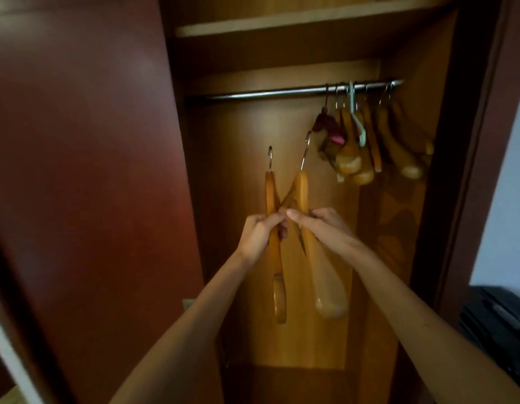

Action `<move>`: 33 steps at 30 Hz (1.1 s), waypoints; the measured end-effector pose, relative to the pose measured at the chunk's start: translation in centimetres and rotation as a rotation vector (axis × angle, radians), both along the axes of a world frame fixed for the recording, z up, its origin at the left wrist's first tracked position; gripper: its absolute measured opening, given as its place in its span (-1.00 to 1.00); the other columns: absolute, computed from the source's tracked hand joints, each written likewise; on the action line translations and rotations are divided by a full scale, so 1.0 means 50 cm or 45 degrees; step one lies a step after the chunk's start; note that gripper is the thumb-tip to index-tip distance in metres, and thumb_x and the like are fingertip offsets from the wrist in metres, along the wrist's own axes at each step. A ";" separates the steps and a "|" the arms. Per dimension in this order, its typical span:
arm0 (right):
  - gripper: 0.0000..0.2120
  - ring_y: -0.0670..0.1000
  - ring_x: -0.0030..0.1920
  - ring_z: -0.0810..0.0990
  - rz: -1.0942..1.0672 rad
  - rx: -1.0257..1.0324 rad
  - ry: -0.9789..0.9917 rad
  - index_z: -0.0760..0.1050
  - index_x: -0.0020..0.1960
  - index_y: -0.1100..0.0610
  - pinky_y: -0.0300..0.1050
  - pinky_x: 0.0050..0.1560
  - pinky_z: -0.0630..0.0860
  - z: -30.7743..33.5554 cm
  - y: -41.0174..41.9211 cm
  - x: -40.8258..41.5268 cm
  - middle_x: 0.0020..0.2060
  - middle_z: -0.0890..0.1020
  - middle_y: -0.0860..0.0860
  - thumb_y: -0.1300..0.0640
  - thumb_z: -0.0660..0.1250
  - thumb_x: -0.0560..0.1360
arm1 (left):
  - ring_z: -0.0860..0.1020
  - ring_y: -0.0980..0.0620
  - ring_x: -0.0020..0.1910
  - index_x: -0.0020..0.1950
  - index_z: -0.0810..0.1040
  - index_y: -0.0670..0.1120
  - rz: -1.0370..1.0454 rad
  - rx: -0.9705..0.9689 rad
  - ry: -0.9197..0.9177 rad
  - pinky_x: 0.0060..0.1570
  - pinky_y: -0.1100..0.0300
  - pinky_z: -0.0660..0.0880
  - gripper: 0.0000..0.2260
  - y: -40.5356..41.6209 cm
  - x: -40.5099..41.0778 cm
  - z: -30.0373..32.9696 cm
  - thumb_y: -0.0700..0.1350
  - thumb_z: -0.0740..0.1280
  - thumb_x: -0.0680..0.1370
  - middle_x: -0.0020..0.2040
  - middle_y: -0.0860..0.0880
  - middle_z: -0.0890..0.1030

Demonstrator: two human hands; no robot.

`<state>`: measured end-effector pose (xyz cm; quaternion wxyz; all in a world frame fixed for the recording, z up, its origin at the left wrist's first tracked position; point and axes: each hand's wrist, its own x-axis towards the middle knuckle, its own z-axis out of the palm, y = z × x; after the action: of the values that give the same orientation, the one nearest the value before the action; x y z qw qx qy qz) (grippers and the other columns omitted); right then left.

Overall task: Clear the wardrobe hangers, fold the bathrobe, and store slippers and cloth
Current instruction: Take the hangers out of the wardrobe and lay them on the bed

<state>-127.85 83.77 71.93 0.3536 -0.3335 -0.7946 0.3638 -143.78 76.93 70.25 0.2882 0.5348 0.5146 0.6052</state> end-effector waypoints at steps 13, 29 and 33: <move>-0.47 -0.02 0.00 0.68 -0.073 0.117 -0.001 0.69 -0.02 0.06 -0.08 0.04 0.51 0.273 0.319 -0.086 -0.14 0.73 -0.02 -0.39 0.30 0.45 | 0.60 0.08 -0.26 -0.14 0.68 -0.12 0.033 0.110 0.135 -0.02 0.09 0.50 -0.69 0.356 -0.099 0.263 0.09 0.32 0.58 -0.27 -0.04 0.66; -0.50 0.05 -0.06 0.66 -0.159 -0.186 -0.077 0.63 0.06 0.14 -0.06 0.03 0.58 0.388 0.508 -0.146 -0.08 0.71 0.09 -0.30 0.31 0.52 | 0.68 0.04 -0.12 0.03 0.70 -0.15 -0.021 -0.008 0.308 -0.18 0.22 0.56 -0.63 0.582 -0.135 0.368 0.14 0.32 0.57 -0.07 -0.10 0.73; -0.51 -0.08 -0.33 0.50 -0.141 -0.384 -0.175 0.57 -0.04 0.18 -0.25 -0.31 0.37 0.378 0.518 -0.147 -0.23 0.64 0.03 -0.29 0.33 0.51 | 0.63 0.12 -0.20 -0.01 0.68 -0.10 -0.121 -0.034 0.294 -0.13 0.21 0.54 -0.69 0.605 -0.138 0.345 0.10 0.27 0.61 -0.10 -0.07 0.72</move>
<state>-135.21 109.65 90.82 0.2638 -0.4500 -0.7339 0.4351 -150.70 107.20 87.48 0.2622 0.6208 0.5264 0.5184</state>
